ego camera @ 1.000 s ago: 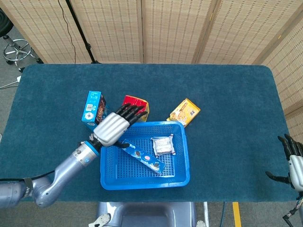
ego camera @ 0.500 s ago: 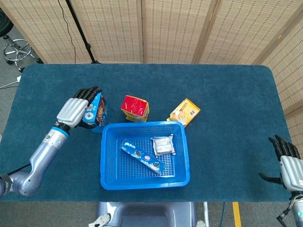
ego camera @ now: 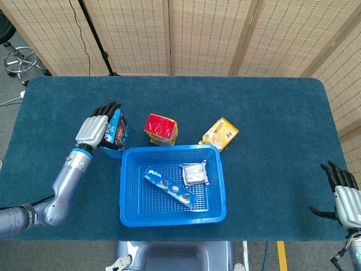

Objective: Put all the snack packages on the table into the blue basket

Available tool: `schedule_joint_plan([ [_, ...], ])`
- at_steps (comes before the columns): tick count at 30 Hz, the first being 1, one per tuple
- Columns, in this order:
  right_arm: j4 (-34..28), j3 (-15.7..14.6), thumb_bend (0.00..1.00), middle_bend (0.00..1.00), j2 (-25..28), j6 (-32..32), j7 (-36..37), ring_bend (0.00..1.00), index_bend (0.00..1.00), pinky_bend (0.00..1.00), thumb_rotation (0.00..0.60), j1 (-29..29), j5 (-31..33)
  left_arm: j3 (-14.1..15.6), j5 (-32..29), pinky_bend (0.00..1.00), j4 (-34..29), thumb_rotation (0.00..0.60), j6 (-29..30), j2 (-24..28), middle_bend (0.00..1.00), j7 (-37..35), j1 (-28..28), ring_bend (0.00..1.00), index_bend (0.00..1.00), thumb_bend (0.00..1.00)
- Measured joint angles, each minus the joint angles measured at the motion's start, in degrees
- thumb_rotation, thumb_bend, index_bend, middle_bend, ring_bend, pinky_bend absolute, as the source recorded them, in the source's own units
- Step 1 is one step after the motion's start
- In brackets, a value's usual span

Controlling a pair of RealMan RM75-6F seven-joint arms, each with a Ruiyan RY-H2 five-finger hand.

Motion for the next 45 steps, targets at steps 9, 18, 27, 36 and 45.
schedule_joint_plan([
  [9,0.19,0.01,0.0,0.0,0.65,-0.29,1.56,0.0,0.0,0.03,0.6,-0.05,0.04,-1.73,-11.0,0.0,0.42,0.6,1.28,-1.29,0.0,1.73,-0.34,0.0,0.0,0.04],
  [18,0.02,-0.17,0.0,0.0,0.67,-0.8,1.56,0.0,0.0,0.03,0.6,0.22,-0.26,-3.89,-12.45,0.0,2.67,0.6,-1.36,-2.72,0.0,-4.59,1.86,0.0,0.0,0.04],
  [27,-0.22,-0.37,0.0,0.0,1.08,-1.3,2.52,0.0,0.0,0.04,0.6,0.34,-0.45,-5.67,-10.22,0.34,5.8,0.6,0.0,-7.53,0.01,-7.75,2.47,0.08,0.0,0.33],
  [36,-0.12,-0.62,0.0,0.0,1.54,-2.05,3.89,0.0,0.0,0.05,0.6,0.5,-0.67,-7.56,-11.71,0.73,7.1,0.6,6.59,-11.65,0.41,-5.81,2.18,0.52,0.43,0.54],
  [45,-0.34,-0.75,0.0,0.0,1.78,-2.17,4.12,0.0,0.0,0.05,0.6,0.55,-0.82,-9.69,-9.53,0.76,5.82,0.6,10.68,-12.55,0.48,-5.33,3.1,0.56,0.52,0.59],
])
